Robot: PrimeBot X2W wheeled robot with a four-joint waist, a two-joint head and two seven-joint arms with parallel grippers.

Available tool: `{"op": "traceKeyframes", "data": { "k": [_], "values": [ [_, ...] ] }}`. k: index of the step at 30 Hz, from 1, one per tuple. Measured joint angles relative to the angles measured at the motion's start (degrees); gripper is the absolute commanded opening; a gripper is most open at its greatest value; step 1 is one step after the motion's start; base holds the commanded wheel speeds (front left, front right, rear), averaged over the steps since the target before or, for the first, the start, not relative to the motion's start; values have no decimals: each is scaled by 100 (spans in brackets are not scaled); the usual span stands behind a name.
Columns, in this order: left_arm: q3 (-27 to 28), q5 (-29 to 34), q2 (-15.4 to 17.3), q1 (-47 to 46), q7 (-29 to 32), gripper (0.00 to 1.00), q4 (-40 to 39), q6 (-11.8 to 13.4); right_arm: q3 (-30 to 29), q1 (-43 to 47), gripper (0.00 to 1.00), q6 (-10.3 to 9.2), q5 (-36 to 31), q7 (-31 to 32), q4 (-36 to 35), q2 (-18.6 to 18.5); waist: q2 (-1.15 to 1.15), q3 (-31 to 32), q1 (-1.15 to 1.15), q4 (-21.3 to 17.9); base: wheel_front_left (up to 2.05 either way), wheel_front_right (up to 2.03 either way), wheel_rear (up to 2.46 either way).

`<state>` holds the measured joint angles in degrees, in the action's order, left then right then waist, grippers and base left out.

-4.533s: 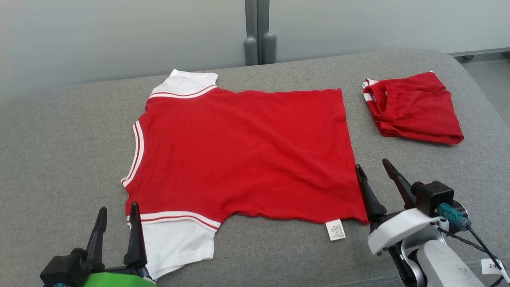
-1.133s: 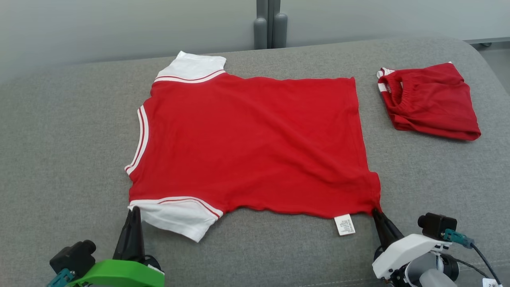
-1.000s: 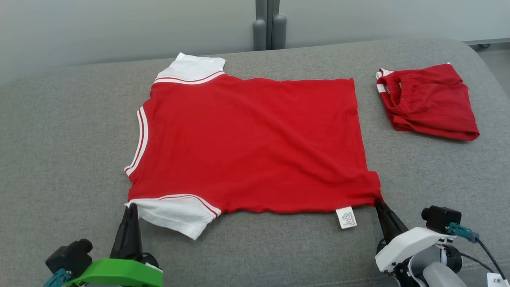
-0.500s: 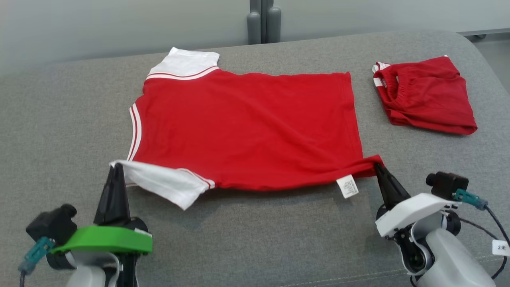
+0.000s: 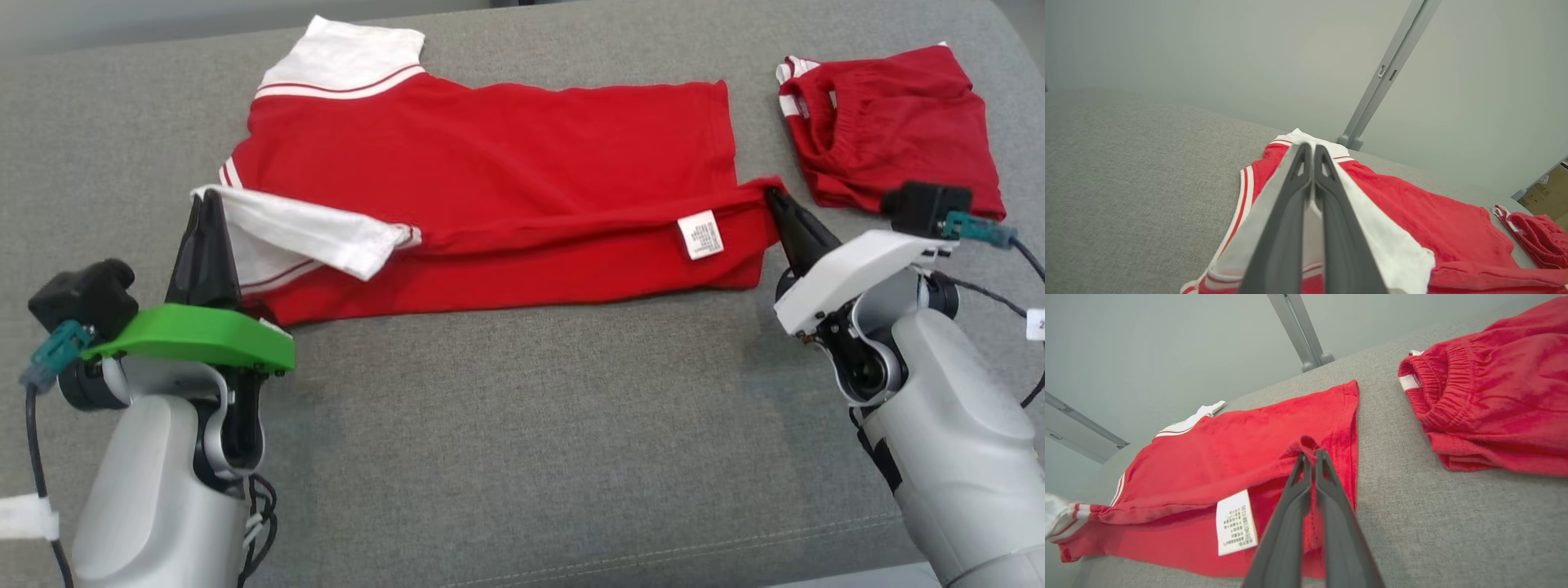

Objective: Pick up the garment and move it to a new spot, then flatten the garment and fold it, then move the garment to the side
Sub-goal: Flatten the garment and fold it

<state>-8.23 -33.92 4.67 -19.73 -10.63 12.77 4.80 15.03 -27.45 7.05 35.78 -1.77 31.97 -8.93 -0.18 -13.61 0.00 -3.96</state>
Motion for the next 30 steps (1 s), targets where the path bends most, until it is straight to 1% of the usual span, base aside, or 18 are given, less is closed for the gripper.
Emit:
{"op": "traceKeyframes", "data": {
  "k": [8, 9, 10, 11, 12, 13, 14, 19, 25, 28, 30],
  "values": [
    [-32, 164, -9, -945, 49, 0, 723, 30, 84, -684, 0, -9, -98, 229, 413, 16, 0, -584, 0, -81, 0, 0, 0],
    [-44, 204, -7, -1013, 49, 0, 802, 30, 84, -739, 2, -9, -97, 229, 470, 32, 0, -638, 0, -89, 0, 0, 0],
    [-64, 249, -4, -1078, 48, 0, 893, 30, 82, -779, 28, -9, -98, 226, 519, 46, 0, -685, 0, -95, 0, 0, 0],
    [-77, 260, -5, -1124, 40, 0, 966, 30, 76, -814, 52, -10, -97, 219, 570, 60, 0, -727, 0, -102, 0, 0, 0],
    [-80, 260, -11, -1164, 23, 20, 1048, 30, 68, -845, 100, -10, -97, 181, 609, 78, 0, -763, 0, -107, 0, 0, 0],
    [-79, 259, -15, -1194, 20, 48, 1112, 30, 52, -863, 100, -10, -97, 133, 624, 91, 0, -791, 0, -111, 0, 0, 0],
    [-78, 259, -16, -1215, -18, 100, 1152, 30, 47, -883, 100, -10, -97, 96, 639, 101, 0, -811, 0, -113, 0, 0, 0],
    [11, 245, -35, -1346, -186, 100, 1272, 16, -74, -1044, 100, -10, -97, -269, 639, 111, 0, -819, 0, -87, 0, 0, 0],
    [68, 216, -63, -1417, -298, 100, 1332, -163, -108, -1081, 100, -9, -167, -699, 623, 18, 0, -713, 0, -23, 0, 0, 0],
    [104, 100, -84, -1393, -312, 100, 1334, -266, -94, -1058, 100, -8, -183, -905, 606, 16, 0, -631, 0, 3, 0, 0, 0],
    [177, -23, -127, -1292, -338, 100, 1332, -286, -98, -975, 100, -7, -181, -1021, 590, 25, 0, -570, 0, 22, 0, 0, 0]
  ]
}}
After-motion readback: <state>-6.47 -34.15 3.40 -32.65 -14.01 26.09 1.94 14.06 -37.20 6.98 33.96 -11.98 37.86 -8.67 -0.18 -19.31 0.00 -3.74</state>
